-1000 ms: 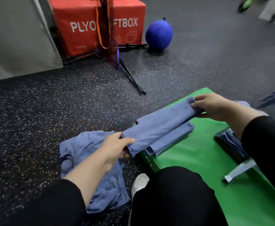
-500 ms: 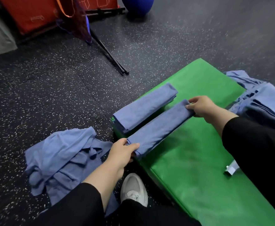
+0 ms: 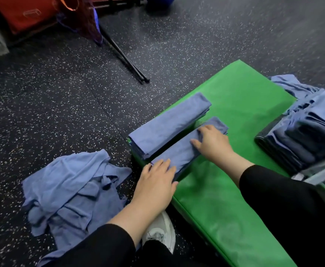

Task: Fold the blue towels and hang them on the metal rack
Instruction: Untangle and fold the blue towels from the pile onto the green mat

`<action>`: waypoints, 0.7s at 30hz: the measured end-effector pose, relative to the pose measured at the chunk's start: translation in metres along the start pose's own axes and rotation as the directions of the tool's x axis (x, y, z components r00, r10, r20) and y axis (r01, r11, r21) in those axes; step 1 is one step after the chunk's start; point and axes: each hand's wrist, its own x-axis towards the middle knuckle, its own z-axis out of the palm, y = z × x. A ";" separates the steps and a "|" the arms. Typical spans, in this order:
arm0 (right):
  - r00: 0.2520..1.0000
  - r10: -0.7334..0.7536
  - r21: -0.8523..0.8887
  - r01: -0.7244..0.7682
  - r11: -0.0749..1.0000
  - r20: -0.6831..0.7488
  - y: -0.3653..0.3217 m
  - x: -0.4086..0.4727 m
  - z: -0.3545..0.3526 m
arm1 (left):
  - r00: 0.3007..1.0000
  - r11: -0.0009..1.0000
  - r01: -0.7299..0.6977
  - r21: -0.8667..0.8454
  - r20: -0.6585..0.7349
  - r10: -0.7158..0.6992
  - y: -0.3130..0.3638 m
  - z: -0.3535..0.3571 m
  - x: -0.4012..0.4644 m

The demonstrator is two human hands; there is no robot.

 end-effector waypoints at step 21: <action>0.563 -0.655 -0.110 0.794 0.598 0.503 -0.375 -0.078 -0.058 | 0.830 0.829 0.546 0.122 0.058 -0.555 -0.240 -0.152 -0.221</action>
